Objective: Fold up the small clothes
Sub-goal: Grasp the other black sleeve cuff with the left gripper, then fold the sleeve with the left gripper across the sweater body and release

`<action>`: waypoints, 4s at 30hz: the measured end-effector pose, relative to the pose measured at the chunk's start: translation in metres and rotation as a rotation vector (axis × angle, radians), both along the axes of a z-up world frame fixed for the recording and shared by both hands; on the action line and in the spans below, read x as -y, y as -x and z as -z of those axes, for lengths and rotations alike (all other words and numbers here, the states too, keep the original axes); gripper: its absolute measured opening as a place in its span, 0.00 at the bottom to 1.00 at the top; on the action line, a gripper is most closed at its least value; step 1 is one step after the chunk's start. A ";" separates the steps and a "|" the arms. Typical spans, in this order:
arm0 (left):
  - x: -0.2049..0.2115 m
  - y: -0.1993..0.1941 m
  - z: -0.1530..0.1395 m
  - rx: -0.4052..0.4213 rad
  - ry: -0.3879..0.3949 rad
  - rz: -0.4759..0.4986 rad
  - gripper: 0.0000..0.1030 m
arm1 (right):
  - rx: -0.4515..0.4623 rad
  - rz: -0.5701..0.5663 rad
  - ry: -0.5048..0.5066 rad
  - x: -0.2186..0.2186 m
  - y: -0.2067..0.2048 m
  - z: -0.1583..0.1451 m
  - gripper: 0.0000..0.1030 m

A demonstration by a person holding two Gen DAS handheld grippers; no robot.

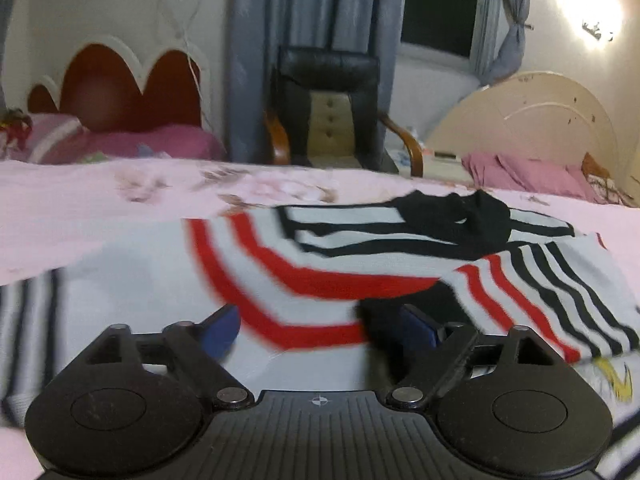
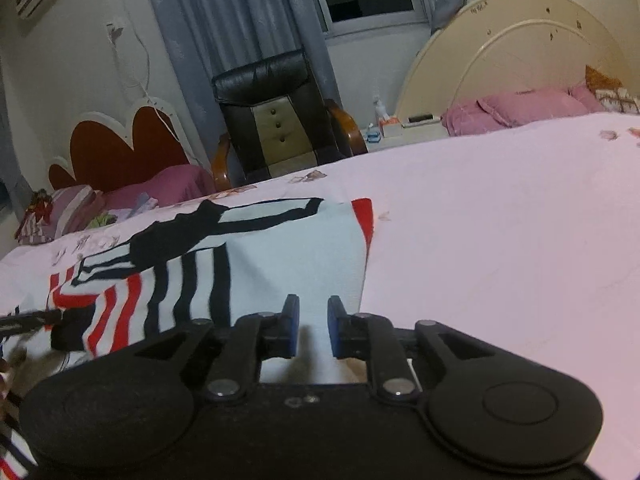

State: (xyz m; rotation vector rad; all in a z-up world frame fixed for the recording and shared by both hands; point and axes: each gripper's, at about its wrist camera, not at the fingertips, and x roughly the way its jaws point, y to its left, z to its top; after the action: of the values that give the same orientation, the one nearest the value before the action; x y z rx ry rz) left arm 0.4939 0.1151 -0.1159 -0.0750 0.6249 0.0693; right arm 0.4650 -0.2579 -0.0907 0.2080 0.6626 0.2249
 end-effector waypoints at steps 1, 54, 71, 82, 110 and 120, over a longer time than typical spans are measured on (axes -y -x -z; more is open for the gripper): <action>-0.012 0.013 -0.001 0.003 0.005 -0.022 0.83 | 0.007 -0.002 0.000 0.001 0.008 -0.002 0.17; 0.146 -0.010 -0.002 0.012 -0.058 0.412 0.81 | -0.088 0.134 -0.364 -0.033 0.025 -0.005 0.39; -0.040 0.093 0.010 -0.015 -0.045 -0.013 0.65 | -0.047 -0.204 -0.046 -0.187 -0.021 -0.008 0.46; -0.034 0.071 0.010 0.031 -0.066 0.004 0.65 | 0.050 -0.049 0.085 -0.167 -0.016 -0.024 0.03; -0.038 0.054 0.013 -0.076 -0.088 0.080 0.62 | -0.044 0.042 -0.071 -0.102 -0.034 0.015 0.04; -0.030 0.064 -0.016 0.064 0.017 0.173 0.62 | -0.031 0.000 -0.003 -0.103 -0.034 0.015 0.15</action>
State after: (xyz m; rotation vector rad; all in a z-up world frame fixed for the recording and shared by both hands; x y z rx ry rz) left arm 0.4296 0.1449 -0.0999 -0.0389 0.5660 -0.1052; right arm 0.4990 -0.1545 -0.1052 0.2151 0.6930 0.2227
